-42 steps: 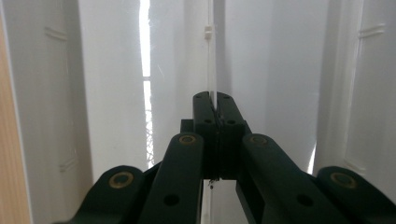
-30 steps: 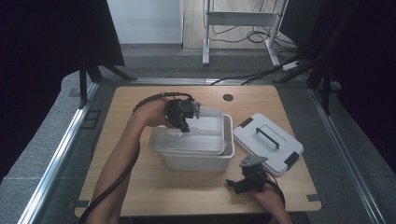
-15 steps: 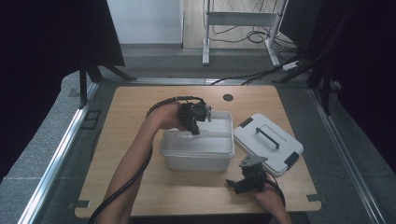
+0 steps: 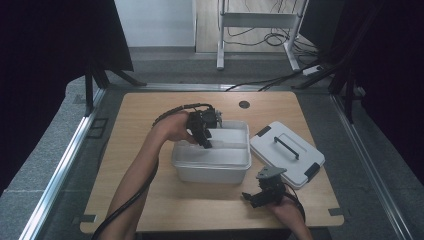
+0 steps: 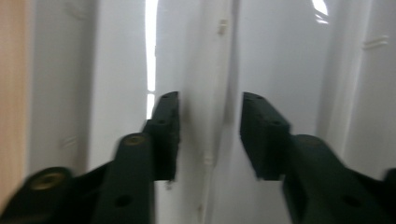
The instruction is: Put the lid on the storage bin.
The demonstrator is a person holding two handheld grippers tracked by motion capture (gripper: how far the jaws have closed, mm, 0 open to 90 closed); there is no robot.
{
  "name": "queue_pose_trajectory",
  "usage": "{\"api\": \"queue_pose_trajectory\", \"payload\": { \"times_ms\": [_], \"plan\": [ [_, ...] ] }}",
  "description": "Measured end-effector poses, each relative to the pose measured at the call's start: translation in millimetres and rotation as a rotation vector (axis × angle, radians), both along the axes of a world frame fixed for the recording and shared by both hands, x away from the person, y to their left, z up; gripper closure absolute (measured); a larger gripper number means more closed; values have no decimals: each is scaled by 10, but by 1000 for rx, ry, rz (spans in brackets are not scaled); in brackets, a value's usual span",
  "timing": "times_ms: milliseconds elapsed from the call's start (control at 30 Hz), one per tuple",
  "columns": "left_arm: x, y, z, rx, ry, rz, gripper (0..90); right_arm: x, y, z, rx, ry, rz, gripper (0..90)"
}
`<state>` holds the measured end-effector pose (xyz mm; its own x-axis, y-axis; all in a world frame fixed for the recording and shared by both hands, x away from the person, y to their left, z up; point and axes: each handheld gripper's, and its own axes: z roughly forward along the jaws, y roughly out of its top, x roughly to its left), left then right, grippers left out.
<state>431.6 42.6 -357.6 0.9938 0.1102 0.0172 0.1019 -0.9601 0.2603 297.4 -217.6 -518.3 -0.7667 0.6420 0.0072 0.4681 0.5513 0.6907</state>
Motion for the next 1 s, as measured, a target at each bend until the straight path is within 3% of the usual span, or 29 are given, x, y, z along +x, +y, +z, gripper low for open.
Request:
{"api": "queue_pose_trajectory", "payload": {
  "times_ms": [100, 300, 533, 1000],
  "plan": [
    [-21, 88, 67, -18, -27, 25, 421, 0, 0, 0, 0, 0, 1, 0],
    [-63, 323, 171, -51, -81, 65, 295, 0, 0, 0, 0, 0, 1, 0],
    [-141, 655, 193, -67, -116, 144, 194, 0, 0, 0, 0, 0, 0, 0],
    [-293, 1328, 100, -102, -142, 291, 141, 0, -1, 0, -2, 0, 1, 0]
  ]
}}
